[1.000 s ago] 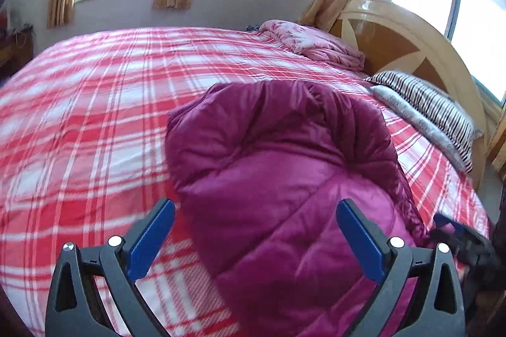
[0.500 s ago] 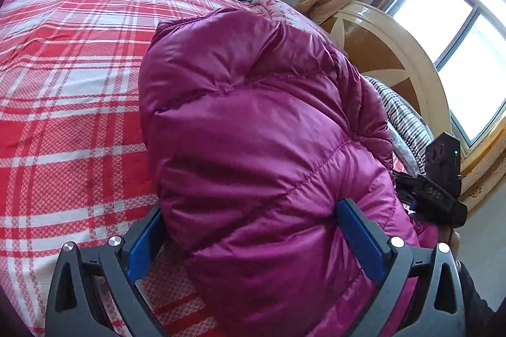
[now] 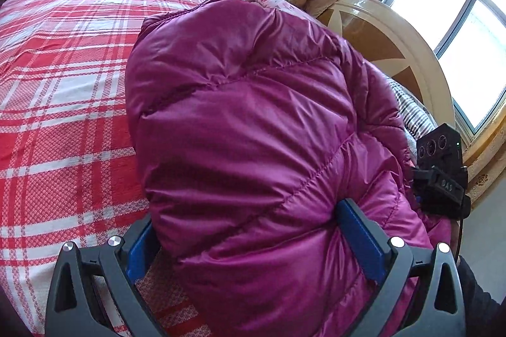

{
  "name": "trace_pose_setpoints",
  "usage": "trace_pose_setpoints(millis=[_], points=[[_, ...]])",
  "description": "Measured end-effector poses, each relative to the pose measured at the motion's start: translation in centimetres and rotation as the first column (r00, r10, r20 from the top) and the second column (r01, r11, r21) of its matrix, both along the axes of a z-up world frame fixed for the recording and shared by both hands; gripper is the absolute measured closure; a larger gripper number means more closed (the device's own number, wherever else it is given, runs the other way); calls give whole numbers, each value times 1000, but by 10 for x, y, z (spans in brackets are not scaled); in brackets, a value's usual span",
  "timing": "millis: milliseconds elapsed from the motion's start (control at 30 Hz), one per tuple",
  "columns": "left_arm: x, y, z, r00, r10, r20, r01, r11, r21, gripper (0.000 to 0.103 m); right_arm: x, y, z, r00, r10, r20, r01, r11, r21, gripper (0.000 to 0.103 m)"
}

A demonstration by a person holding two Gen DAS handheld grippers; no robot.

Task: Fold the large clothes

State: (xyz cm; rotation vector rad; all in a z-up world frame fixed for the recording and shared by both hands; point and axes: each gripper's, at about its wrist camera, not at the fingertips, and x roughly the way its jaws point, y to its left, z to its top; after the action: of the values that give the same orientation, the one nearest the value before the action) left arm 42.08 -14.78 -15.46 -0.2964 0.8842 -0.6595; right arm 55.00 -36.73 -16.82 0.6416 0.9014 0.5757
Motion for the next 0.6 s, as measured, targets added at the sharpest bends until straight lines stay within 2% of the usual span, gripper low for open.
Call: trace_pose_setpoints(millis=[67,100,133,167,233,300,333,467,500,533,567,600], points=[[0,3,-1,1000,1,-5,-1,1000,-13,1,-1,-11,-2,1000,-10,11,9,992,129,20],[0,3,-1,1000,1,-4,-1,1000,-13,1,-1,-11,-1,1000,-2,22,-1,989,151,13],[0,2,-1,1000,1,-3,-1,1000,-11,1,-2,-7,1,999,11,38,-16,989,147,9],[0,1,-1,1000,1,-2,-1,1000,-8,1,-3,1,5,998,32,57,-40,991,127,2],[-1,0,0,1000,2,1,-2,1000,1,1,-5,18,11,994,79,74,-83,995,53,0],[-1,0,0,1000,2,4,-2,1000,6,1,-5,23,12,991,108,78,-111,993,39,0],[-1,0,-1,1000,2,3,-2,1000,1,1,-4,20,10,991,105,78,-110,992,65,0],[-3,7,-4,1000,2,-3,-2,1000,-17,1,-1,-10,1,998,49,50,-61,955,291,0],[-3,7,-4,1000,2,-3,-2,1000,-19,1,-2,-14,1,998,46,46,-58,949,311,0],[-3,8,-4,1000,3,-3,-3,1000,-20,1,-3,-12,3,997,57,53,-70,951,300,0],[-4,8,-4,1000,3,-3,-3,1000,-18,1,-6,-4,7,994,84,75,-100,967,234,0],[-4,9,-4,1000,3,-1,-3,1000,-14,1,-9,9,12,989,117,91,-127,985,115,0]])
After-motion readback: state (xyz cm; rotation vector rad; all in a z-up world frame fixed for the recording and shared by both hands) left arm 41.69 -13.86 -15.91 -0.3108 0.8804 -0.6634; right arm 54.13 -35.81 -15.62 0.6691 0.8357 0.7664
